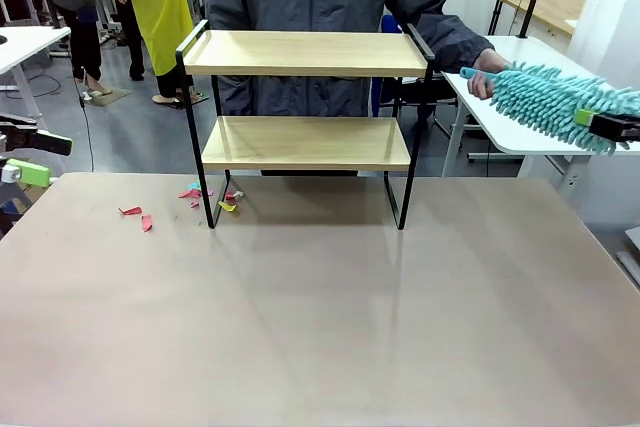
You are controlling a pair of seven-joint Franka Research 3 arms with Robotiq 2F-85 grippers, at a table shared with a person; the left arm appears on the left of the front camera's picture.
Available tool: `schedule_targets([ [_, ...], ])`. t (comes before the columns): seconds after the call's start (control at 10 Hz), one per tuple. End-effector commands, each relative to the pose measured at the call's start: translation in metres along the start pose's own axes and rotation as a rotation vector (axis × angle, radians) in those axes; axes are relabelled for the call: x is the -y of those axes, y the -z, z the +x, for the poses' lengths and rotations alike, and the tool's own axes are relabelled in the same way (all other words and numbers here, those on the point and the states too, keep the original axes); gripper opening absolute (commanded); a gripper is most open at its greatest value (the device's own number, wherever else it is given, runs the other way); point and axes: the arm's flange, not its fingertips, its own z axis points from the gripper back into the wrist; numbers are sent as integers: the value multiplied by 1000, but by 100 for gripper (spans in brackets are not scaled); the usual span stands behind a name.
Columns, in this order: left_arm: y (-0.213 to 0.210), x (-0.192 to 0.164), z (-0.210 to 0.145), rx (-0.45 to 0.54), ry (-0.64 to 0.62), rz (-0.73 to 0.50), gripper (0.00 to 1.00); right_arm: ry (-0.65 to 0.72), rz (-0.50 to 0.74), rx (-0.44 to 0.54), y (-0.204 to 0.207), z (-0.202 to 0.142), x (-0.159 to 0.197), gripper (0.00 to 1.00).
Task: Clean the shelf.
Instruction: Hand the Duster back to the human.
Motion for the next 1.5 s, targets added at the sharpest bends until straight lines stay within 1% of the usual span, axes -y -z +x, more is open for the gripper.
schedule_targets([
  [0.0,1,-1,3,27,-2,4,100,70,21,7,0,5,3,99],
  [0.2,1,-1,3,27,-2,4,100,98,34,66,-14,27,4,100],
  [0.4,1,-1,3,27,-2,4,100,173,36,187,-36,75,14,100],
  [0.6,1,-1,3,27,-2,4,100,274,20,321,-65,123,35,100],
  [0.7,1,-1,3,27,-2,4,100,318,-1,380,-81,141,48,100],
  [0.8,1,-1,3,27,-2,4,100,355,-5,417,-94,150,57,100],
  [0.9,1,-1,3,27,-2,4,100,384,-4,435,-99,152,66,100],
  [1.0,1,-1,3,27,-2,4,100,412,18,432,-102,151,71,100],
  [1.1,1,-1,3,27,-2,4,100,337,-27,414,-104,157,59,100],
  [1.4,1,-1,3,27,-2,4,100,337,-27,414,-104,157,59,100],
])
